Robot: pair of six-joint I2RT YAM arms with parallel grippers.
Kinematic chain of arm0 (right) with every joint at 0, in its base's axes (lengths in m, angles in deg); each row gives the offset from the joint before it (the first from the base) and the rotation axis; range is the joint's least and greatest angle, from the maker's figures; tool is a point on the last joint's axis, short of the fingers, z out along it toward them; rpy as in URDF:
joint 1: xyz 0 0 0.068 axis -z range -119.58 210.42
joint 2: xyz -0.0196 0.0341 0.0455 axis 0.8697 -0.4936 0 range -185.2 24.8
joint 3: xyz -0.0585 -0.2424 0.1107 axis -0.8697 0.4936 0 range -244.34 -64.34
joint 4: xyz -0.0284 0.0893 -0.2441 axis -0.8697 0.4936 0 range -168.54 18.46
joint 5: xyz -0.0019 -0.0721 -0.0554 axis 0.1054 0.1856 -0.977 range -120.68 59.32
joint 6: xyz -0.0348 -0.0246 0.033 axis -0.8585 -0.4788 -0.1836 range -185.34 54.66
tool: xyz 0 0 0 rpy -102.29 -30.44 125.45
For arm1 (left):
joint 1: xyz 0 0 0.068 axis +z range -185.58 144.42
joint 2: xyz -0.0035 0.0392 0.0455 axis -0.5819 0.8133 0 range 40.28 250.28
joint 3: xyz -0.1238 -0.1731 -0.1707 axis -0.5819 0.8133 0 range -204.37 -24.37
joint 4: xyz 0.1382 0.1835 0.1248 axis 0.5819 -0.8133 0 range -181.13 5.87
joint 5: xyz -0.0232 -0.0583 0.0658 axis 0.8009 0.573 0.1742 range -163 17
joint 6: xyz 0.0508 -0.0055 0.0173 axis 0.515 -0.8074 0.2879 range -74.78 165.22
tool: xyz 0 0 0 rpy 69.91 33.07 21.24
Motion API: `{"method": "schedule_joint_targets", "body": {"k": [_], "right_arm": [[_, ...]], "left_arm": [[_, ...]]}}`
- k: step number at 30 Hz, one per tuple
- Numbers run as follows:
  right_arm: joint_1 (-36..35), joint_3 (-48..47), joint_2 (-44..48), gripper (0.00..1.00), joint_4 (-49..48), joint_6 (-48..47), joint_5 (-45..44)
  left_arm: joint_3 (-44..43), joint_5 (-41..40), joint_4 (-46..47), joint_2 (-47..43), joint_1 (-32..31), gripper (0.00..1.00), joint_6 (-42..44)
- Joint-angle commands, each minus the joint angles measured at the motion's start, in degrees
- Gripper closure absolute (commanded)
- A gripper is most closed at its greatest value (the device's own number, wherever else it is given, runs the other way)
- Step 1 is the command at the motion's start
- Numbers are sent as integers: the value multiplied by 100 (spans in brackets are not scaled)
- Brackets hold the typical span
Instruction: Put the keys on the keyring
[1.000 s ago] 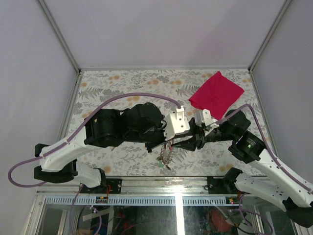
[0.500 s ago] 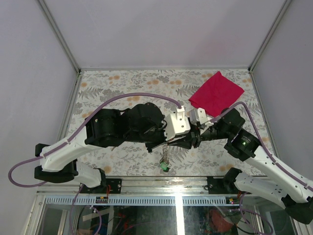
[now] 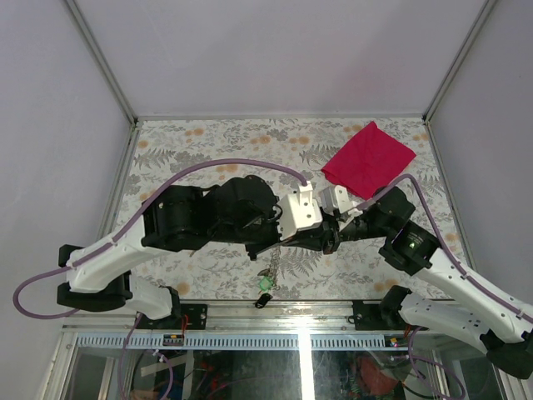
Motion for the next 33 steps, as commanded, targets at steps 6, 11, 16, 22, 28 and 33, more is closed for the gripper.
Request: {"method": "schedule_joint_targets", "body": {"k": [6,11,16,22,28,33], "right_arm": [[-87,728,512,100,-2556,860,-281],[-92,1089,775,100,-3736,723,-376],[-97,1253,818,100,-4737,632,-415],[-122,1065,712,99,-5142,337,-140],[-165,726,521,98,-5395,210,248],[-218,495,310,97,-5622,419,290]], "left_arm": [[502,99,1530,-912,-28,87,-187],[1592,-82,3119,-2005,-22,83,-516],[2409,-214,4118,-2696,-25,81,-736],[2549,136,4447,-2819,-27,80,-725],[2592,552,4785,-2820,-28,76,-524],[2774,784,5119,-2926,-28,74,-330]]}}
